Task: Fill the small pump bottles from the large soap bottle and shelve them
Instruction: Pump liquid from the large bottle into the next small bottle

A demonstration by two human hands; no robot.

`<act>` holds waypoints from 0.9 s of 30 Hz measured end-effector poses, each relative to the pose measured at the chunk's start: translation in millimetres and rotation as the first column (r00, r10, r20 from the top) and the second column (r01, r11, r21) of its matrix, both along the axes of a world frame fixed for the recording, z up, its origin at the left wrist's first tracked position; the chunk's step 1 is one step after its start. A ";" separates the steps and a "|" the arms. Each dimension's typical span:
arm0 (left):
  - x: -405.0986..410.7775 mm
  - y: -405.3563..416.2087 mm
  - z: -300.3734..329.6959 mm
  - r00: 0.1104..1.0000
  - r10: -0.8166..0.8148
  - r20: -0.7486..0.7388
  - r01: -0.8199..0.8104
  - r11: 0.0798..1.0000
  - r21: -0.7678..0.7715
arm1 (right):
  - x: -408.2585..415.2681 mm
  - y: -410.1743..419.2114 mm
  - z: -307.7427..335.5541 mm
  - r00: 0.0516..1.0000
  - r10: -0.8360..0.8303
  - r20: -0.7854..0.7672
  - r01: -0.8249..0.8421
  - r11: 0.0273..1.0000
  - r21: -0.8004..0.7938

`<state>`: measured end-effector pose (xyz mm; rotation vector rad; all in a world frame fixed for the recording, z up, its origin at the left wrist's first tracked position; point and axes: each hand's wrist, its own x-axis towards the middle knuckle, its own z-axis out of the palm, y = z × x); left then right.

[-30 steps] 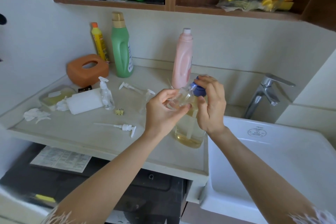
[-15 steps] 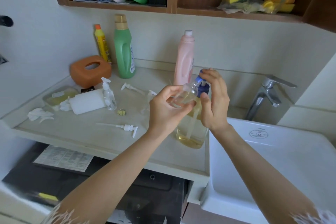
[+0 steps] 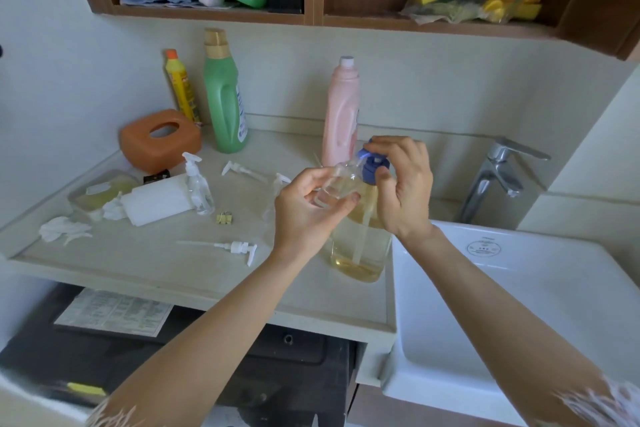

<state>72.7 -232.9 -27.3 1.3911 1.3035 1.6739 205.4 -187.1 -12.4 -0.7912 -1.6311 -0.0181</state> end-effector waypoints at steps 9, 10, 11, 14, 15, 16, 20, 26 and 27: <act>2.7 -1.3 11.9 0.999 -0.047 0.024 0.046 0.998 0.042 | 6.0 9.3 0.3 0.997 0.071 0.033 -0.073 0.996 0.056; 3.0 -1.0 12.2 0.998 -0.052 0.022 0.051 0.998 0.042 | 2.6 10.5 -1.3 0.998 0.066 0.013 -0.067 0.995 0.070; 3.2 -0.4 10.0 0.998 -0.054 0.024 0.053 0.998 0.029 | -0.6 12.4 -3.8 0.998 0.061 -0.004 -0.061 0.996 0.071; 0.9 0.9 5.4 0.998 -0.055 0.023 0.054 0.999 0.005 | -3.9 17.2 -10.7 0.999 0.035 -0.042 -0.031 0.996 0.087; 0.1 1.6 3.3 0.998 -0.055 0.020 0.055 0.998 -0.003 | -3.5 18.0 -11.9 0.998 0.024 -0.051 -0.019 0.996 0.083; -0.7 2.5 1.1 0.998 -0.056 0.016 0.056 0.998 -0.015 | -3.2 19.2 -12.8 0.998 0.014 -0.061 -0.010 0.998 0.068; -1.8 3.0 -2.2 0.998 -0.057 0.030 0.058 0.998 -0.036 | -5.6 17.0 -10.8 0.998 -0.020 -0.062 0.022 1.000 0.018; -2.9 0.7 7.6 0.992 -0.109 0.064 0.111 0.994 -0.022 | 1.3 3.8 6.3 1.000 0.021 -0.020 -0.022 0.999 -0.043; -2.7 1.0 10.6 0.991 -0.113 0.073 0.115 0.993 -0.018 | 2.8 3.8 11.4 0.999 0.037 -0.017 -0.038 0.998 -0.050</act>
